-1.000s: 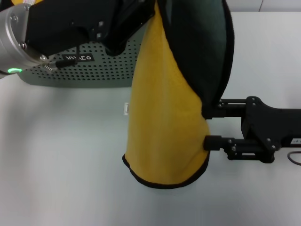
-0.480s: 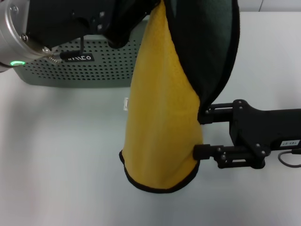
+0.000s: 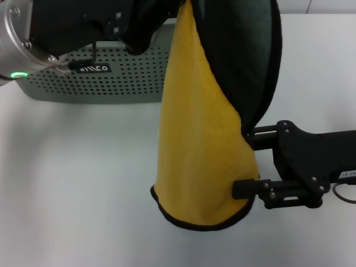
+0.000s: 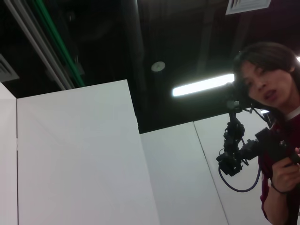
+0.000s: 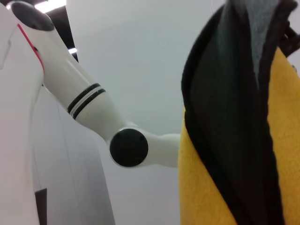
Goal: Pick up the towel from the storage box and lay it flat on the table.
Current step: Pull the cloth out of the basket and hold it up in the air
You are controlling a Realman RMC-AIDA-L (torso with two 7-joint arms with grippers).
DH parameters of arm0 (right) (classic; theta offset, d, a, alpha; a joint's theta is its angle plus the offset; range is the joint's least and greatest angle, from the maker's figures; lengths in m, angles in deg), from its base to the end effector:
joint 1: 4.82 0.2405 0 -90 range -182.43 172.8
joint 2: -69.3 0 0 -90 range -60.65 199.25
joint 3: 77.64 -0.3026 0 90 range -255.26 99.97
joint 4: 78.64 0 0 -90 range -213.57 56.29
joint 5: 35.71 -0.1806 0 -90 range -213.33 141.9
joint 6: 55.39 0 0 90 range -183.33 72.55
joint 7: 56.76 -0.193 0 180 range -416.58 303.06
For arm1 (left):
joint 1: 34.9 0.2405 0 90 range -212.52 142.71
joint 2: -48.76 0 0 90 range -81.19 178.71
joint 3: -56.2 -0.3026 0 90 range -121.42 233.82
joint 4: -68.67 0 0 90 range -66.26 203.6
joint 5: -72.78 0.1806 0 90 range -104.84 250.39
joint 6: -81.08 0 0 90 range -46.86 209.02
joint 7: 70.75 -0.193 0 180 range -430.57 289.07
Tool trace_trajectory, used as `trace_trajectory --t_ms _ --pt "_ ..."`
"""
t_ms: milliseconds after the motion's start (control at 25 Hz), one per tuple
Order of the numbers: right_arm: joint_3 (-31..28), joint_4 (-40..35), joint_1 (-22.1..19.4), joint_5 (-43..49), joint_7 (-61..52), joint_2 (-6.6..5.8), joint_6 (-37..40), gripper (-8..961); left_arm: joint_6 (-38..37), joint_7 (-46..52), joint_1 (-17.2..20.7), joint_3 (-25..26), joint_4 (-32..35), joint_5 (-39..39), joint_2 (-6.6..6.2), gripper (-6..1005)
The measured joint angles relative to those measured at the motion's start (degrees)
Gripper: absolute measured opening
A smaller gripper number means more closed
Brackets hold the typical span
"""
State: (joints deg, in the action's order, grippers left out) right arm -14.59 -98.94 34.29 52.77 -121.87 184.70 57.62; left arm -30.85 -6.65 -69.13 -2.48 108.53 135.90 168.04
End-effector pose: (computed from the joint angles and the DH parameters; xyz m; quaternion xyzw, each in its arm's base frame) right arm 0.1598 0.2806 -0.0571 0.9010 -0.0368 -0.4123 0.1300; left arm -0.1034 0.3068 0.0179 -0.8013 0.1077 -0.5861 0.0530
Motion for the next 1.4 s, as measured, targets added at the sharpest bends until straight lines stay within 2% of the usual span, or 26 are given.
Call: trace_trajectory --t_ms 200,440,640,1400 --pt "-0.15 -0.05 -0.79 -0.06 -0.33 -0.05 0.54 560 0.04 -0.02 0.3 1.1 -0.04 0.09 -0.11 18" --pt "-0.48 -0.28 -2.12 -0.08 -0.36 -0.26 1.87 427 0.05 -0.03 0.47 1.52 -0.61 0.28 -0.2 19" --pt "-0.63 0.04 -2.41 -0.16 -0.37 -0.44 3.1 278 0.05 -0.03 1.01 1.55 -0.69 0.31 -0.27 19" --pt "-2.83 -0.35 -4.51 -0.12 -0.25 -0.44 5.66 255 -0.3 -0.03 2.45 1.55 -0.49 0.28 -0.02 20"
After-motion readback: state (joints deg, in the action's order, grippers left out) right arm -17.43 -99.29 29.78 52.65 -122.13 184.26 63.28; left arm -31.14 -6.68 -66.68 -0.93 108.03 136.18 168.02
